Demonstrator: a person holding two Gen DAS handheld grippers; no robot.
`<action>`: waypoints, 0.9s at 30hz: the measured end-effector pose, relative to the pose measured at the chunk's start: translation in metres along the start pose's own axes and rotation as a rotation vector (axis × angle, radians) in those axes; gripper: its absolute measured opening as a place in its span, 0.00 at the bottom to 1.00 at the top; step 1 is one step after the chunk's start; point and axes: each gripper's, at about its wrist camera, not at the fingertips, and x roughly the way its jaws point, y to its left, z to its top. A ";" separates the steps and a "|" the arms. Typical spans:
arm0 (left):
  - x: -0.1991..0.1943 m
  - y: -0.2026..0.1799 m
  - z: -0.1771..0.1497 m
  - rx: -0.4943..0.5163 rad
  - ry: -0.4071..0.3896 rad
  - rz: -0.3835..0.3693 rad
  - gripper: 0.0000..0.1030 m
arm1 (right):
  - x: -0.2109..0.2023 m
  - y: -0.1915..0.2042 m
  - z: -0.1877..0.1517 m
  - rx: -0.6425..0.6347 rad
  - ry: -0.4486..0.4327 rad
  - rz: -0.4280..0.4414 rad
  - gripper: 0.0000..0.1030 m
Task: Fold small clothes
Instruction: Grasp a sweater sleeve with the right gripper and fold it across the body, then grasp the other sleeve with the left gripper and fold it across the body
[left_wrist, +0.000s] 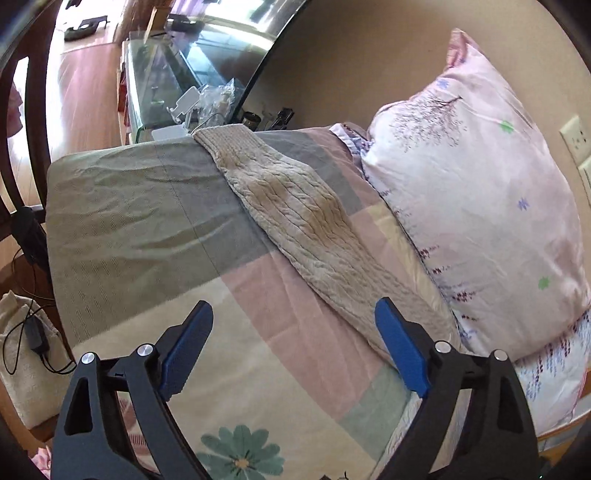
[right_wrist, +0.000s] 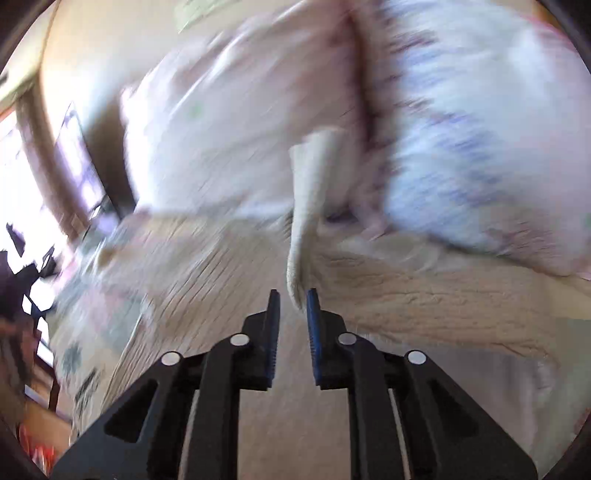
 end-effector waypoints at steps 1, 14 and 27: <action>0.006 0.006 0.010 -0.017 0.009 -0.003 0.83 | 0.006 0.016 -0.007 -0.012 0.020 0.024 0.38; 0.073 0.080 0.109 -0.306 0.042 -0.102 0.52 | 0.012 0.005 -0.022 0.274 0.128 -0.104 0.71; 0.033 -0.077 0.063 0.123 0.007 -0.276 0.06 | -0.037 -0.042 -0.041 0.272 0.070 -0.154 0.75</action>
